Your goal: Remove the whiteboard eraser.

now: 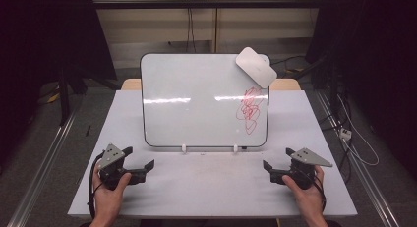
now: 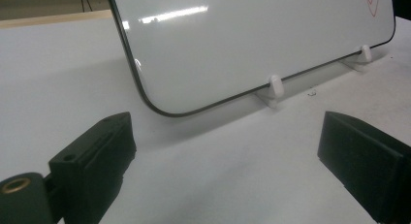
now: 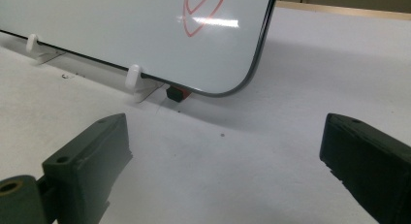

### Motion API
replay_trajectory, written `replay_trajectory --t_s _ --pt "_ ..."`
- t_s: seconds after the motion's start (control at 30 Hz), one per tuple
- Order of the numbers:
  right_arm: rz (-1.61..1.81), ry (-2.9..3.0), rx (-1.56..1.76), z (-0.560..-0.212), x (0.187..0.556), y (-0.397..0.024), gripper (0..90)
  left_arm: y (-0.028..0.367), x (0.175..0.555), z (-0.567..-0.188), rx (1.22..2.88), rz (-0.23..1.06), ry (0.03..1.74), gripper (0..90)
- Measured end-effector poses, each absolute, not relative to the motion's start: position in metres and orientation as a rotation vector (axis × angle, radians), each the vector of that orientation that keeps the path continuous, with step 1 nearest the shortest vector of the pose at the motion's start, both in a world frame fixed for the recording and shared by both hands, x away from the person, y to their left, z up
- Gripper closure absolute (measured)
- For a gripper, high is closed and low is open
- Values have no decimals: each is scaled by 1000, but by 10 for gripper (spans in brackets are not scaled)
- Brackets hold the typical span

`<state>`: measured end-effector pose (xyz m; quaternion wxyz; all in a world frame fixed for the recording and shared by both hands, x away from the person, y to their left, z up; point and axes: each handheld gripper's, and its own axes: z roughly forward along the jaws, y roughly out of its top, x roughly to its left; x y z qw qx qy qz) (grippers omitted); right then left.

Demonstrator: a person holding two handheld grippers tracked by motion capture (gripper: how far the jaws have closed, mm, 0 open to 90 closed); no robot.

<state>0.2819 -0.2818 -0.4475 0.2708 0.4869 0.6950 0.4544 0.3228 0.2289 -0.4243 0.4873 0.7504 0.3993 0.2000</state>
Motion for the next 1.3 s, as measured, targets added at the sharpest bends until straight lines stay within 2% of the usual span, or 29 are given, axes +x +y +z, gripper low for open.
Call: replay_trajectory --t_s 0.93,1.3 --pt "1214 1887 1296 -446 287 -279 47 228 325 -426 1837 477 971 62" --pt "1227 1879 1256 -435 296 -265 58 231 323 -427 1832 478 973 61"
